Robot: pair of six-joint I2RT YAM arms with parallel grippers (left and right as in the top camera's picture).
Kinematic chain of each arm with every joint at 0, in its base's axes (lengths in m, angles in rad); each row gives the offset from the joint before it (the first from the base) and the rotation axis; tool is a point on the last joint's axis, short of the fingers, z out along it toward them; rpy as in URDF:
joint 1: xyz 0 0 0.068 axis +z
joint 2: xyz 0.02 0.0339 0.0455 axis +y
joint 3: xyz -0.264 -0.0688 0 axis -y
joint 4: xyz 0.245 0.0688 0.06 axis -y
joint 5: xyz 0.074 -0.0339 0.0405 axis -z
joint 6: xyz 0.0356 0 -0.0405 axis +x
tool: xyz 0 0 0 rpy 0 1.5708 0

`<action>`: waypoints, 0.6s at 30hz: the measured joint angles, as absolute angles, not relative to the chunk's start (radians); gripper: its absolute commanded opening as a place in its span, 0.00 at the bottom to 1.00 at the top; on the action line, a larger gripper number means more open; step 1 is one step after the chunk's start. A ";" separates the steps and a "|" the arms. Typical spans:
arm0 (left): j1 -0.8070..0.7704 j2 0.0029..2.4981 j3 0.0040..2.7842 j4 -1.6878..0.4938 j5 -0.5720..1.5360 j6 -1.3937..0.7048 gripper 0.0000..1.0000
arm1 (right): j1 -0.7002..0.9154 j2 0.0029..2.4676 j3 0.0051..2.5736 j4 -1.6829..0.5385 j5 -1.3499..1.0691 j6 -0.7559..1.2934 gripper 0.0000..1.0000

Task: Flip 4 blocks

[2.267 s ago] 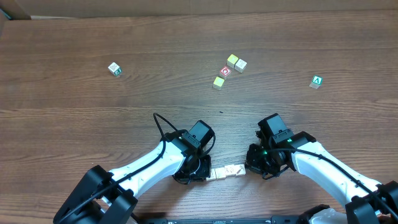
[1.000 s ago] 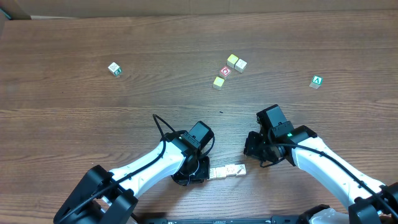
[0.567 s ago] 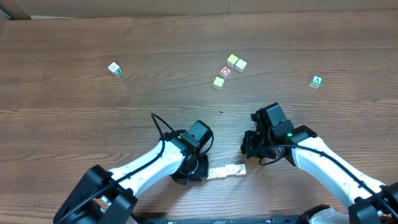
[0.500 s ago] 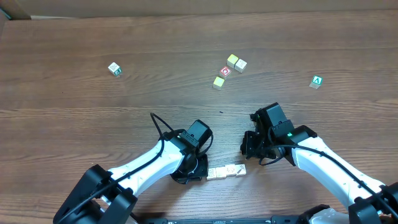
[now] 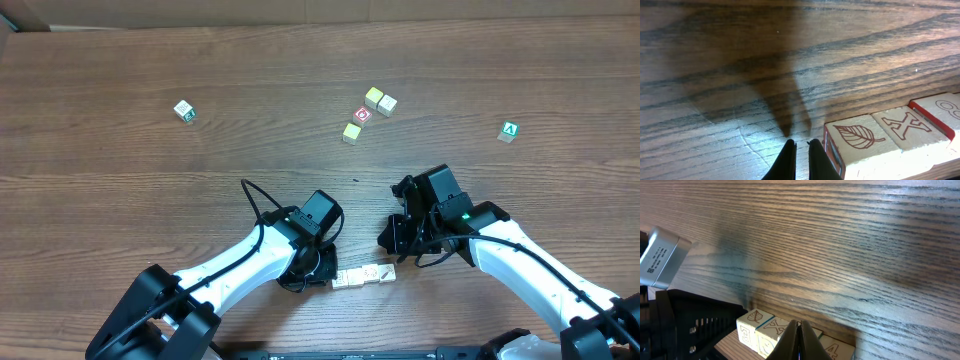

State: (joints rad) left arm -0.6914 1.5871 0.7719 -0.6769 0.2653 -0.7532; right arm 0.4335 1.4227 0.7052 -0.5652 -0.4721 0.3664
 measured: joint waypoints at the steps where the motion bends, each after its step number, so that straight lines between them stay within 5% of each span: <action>1: -0.691 1.587 0.772 -0.676 0.265 -0.753 0.04 | 0.434 1.423 0.705 -0.564 -0.474 0.366 0.04; 18: -0.691 1.587 0.772 -0.668 0.194 -0.787 0.04 | 0.435 1.423 0.705 -0.538 -0.498 0.422 0.04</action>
